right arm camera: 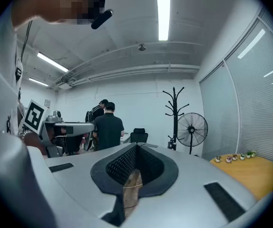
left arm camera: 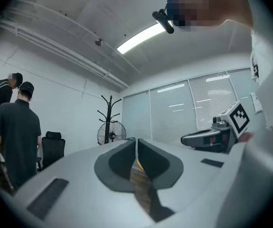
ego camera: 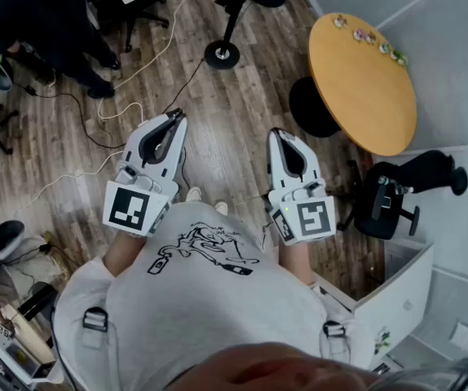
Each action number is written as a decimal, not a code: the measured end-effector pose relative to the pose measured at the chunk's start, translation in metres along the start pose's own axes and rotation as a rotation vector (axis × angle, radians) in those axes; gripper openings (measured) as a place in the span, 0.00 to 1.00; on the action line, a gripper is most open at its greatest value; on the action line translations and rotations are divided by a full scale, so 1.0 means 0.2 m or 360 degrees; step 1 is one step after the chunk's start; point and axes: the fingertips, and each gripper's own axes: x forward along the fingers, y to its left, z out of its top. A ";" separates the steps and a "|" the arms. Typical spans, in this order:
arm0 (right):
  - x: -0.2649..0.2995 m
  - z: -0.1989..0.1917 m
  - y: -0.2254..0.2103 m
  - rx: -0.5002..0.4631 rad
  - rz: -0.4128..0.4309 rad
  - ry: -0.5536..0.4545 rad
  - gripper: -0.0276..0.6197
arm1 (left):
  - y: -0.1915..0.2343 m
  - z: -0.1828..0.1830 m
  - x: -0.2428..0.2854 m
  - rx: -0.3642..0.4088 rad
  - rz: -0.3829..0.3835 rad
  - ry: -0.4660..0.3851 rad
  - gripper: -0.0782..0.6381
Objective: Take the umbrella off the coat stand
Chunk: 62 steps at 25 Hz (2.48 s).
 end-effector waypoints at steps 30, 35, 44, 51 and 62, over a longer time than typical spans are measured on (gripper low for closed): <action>0.14 0.03 0.15 0.0054 -0.0094 -0.0048 0.74 | 0.29 -0.03 -0.15 -0.0028 0.0024 0.0001 0.13; 0.18 0.01 0.08 0.0058 -0.0092 -0.0040 0.74 | 0.29 -0.03 -0.07 -0.0025 0.0016 0.0001 0.13; 0.32 0.01 -0.13 0.0089 -0.0095 -0.0045 0.70 | 0.31 -0.02 0.18 0.0013 -0.0002 0.0006 0.13; 0.47 0.02 -0.29 0.0088 -0.0073 -0.0046 0.68 | 0.38 -0.03 0.39 0.0005 0.0020 0.0006 0.13; 0.68 0.06 -0.59 0.0087 -0.0016 -0.0047 0.63 | 0.44 -0.01 0.72 0.0020 0.0081 0.0028 0.13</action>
